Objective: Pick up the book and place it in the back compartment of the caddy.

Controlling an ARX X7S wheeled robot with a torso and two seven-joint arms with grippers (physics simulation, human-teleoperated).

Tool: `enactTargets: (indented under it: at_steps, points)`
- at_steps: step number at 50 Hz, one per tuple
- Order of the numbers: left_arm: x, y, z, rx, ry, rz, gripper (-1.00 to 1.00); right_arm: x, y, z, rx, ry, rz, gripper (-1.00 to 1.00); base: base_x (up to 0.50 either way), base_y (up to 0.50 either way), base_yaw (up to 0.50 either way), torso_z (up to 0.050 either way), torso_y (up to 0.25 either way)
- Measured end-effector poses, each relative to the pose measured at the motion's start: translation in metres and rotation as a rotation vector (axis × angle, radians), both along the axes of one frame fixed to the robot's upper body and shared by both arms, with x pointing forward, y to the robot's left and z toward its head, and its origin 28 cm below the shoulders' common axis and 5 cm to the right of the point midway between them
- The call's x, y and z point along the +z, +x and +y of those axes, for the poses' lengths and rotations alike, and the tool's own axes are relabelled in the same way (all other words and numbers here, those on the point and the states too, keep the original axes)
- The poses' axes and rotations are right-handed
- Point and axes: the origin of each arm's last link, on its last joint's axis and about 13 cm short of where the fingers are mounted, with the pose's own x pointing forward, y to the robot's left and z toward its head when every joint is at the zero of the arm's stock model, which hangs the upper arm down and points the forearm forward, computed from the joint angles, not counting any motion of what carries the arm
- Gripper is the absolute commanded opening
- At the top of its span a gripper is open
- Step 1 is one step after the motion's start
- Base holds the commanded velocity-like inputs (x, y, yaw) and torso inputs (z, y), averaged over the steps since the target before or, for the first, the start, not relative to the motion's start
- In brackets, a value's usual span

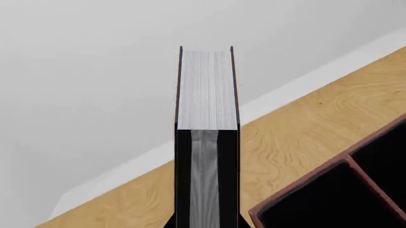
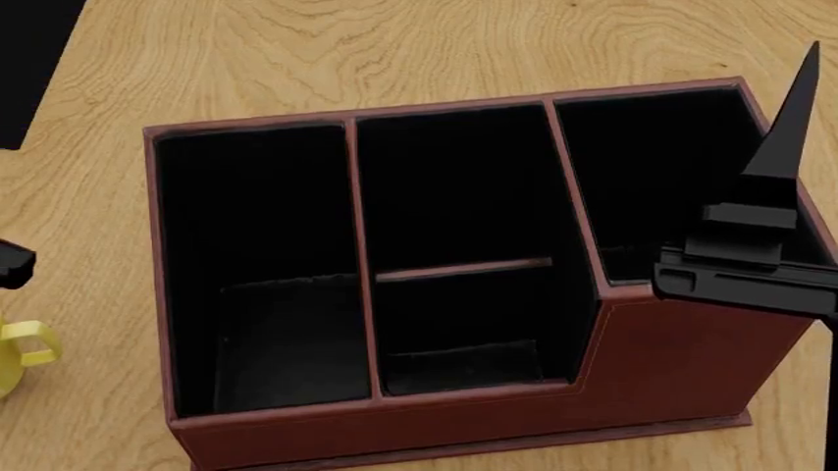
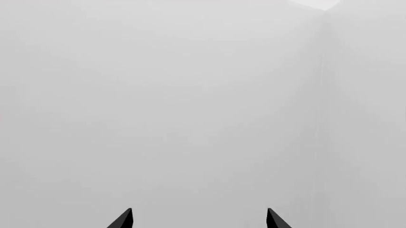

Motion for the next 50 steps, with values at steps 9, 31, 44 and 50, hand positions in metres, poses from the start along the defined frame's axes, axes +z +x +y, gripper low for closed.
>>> enactTargets:
  at_steps: [9,31,44,50]
  points:
    - [0.004,-0.002,0.000,-0.065,0.036,0.017,-1.00,0.000,0.000,0.000,-0.002,0.000,0.000,1.00,0.00,0.00,0.00,0.000,0.002]
    - [0.009,0.002,-0.005,-0.264,0.139,0.108,-1.00,0.000,-0.002,0.000,-0.005,-0.001,-0.001,1.00,0.00,0.00,0.00,0.000,0.001]
    - [0.013,0.011,-0.013,-0.380,0.205,0.141,-1.00,0.000,-0.002,0.000,-0.005,-0.001,-0.002,1.00,0.00,0.00,0.00,0.000,0.002]
    - [0.015,0.015,-0.018,-0.446,0.238,0.155,-1.00,0.000,-0.003,-0.001,-0.007,0.001,-0.001,1.00,0.00,0.00,0.00,0.000,0.002]
